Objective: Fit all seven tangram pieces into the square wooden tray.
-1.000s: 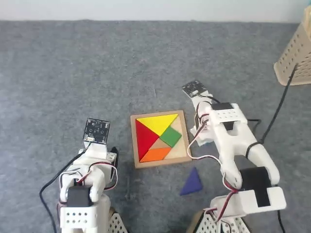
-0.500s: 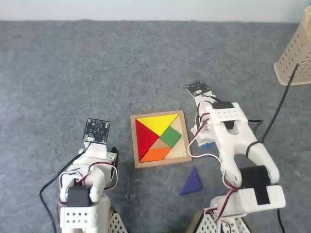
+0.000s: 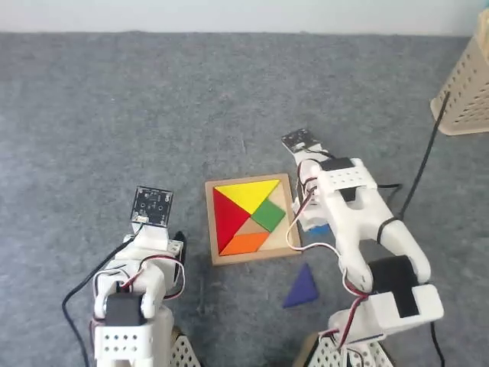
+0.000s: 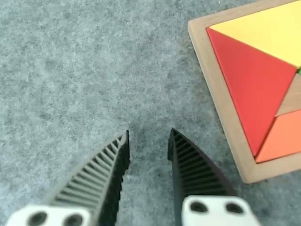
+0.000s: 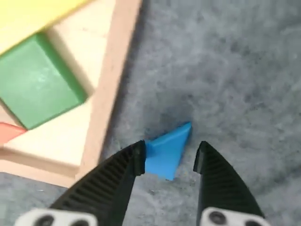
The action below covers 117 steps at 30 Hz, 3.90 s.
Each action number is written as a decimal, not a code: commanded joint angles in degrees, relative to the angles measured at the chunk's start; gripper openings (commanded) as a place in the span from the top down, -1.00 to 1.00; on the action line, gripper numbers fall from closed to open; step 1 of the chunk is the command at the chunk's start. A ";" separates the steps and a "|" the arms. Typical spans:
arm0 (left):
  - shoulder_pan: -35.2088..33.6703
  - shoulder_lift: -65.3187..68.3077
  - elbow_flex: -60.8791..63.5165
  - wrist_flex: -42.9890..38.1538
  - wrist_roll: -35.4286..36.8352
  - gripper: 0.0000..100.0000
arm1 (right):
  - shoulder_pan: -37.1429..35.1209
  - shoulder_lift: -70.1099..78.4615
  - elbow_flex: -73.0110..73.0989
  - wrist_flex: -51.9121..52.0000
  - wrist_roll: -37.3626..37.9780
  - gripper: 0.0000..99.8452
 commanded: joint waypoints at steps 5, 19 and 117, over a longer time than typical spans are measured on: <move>0.00 -0.88 -0.22 0.26 0.44 0.73 | -1.63 -4.97 7.21 -4.88 -0.70 0.60; 0.00 -0.88 -0.22 0.26 0.44 0.73 | 4.00 -17.36 15.91 -8.75 -3.16 0.60; 0.00 -0.88 -0.22 0.26 0.44 0.73 | -5.58 -1.98 -5.10 -11.03 -0.70 0.71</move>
